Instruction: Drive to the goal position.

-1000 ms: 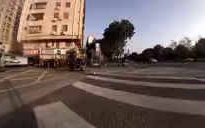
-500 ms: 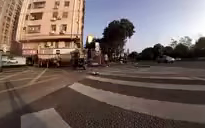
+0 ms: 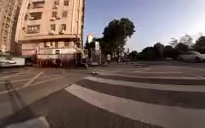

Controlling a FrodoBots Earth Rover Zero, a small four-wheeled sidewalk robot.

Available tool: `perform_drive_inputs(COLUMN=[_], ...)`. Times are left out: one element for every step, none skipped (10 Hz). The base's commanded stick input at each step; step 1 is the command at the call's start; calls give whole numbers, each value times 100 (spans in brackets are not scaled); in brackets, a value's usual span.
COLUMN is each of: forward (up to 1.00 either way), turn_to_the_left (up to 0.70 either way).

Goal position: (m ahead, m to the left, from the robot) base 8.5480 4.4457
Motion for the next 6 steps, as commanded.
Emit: perform_drive_inputs(forward=[45,45,45,45,45,45], turn_to_the_left=[0,0,0,0,0,0])
